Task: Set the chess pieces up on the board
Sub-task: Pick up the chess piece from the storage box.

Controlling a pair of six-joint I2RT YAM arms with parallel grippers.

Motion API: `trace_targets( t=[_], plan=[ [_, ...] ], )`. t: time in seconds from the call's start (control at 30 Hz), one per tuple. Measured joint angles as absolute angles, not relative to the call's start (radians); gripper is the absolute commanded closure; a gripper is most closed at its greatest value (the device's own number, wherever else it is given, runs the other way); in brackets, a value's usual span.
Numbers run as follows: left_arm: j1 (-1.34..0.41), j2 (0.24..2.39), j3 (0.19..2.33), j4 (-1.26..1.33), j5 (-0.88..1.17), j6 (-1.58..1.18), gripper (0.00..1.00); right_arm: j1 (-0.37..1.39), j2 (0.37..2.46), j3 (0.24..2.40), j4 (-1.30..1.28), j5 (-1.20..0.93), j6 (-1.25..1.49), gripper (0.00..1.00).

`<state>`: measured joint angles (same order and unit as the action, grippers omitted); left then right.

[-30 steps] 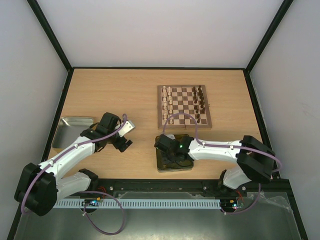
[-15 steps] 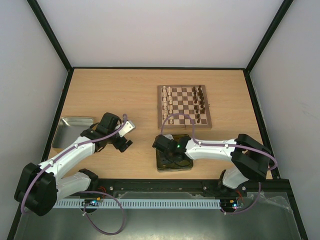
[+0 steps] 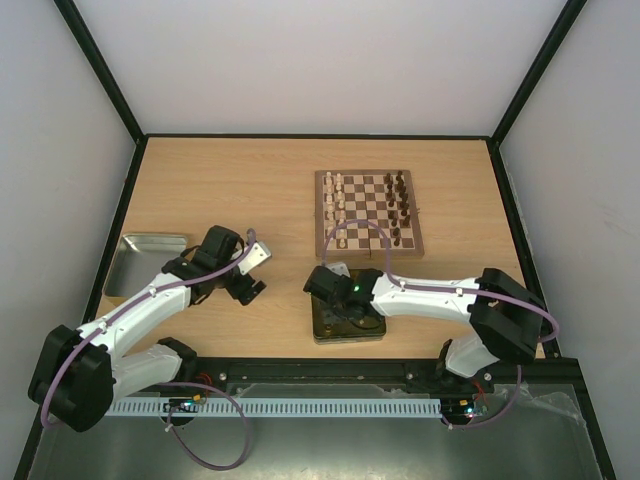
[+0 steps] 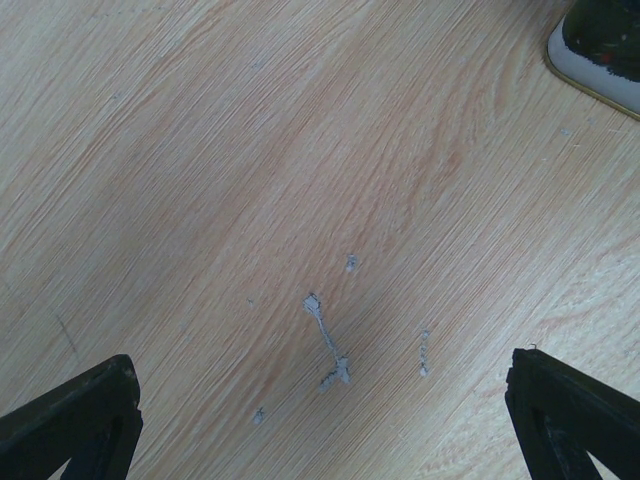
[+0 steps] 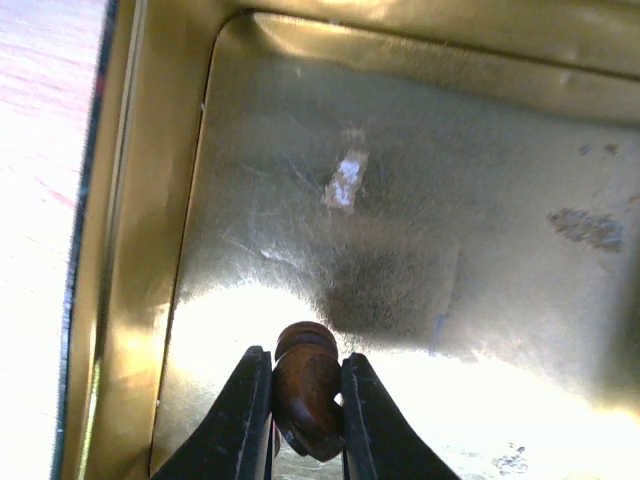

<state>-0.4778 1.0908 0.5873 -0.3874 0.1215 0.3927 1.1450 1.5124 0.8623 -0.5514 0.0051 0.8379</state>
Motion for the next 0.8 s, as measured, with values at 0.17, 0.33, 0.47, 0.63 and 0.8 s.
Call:
trace_targets(
  t=[0.17,0.33,0.47,0.63,0.8],
  plan=[
    [-0.479,1.091,0.587,-0.387,0.121,0.393,0.01,1.14,1.496,0.908,-0.614,0.06,0.832,0.93],
    [-0.484,1.091,0.587,-0.387,0.121,0.392,0.01,1.085,1.469,0.945,-0.681,0.105,0.812,0.92],
    [-0.487,1.091,0.587,-0.387,0.12,0.392,0.01,0.969,1.441,0.993,-0.752,0.153,0.781,0.92],
    [-0.491,1.091,0.587,-0.387,0.119,0.392,0.01,0.773,1.423,1.081,-0.798,0.191,0.72,0.92],
    [-0.491,1.091,0.587,-0.387,0.118,0.392,0.01,0.562,1.451,1.171,-0.82,0.206,0.664,0.92]
  ],
)
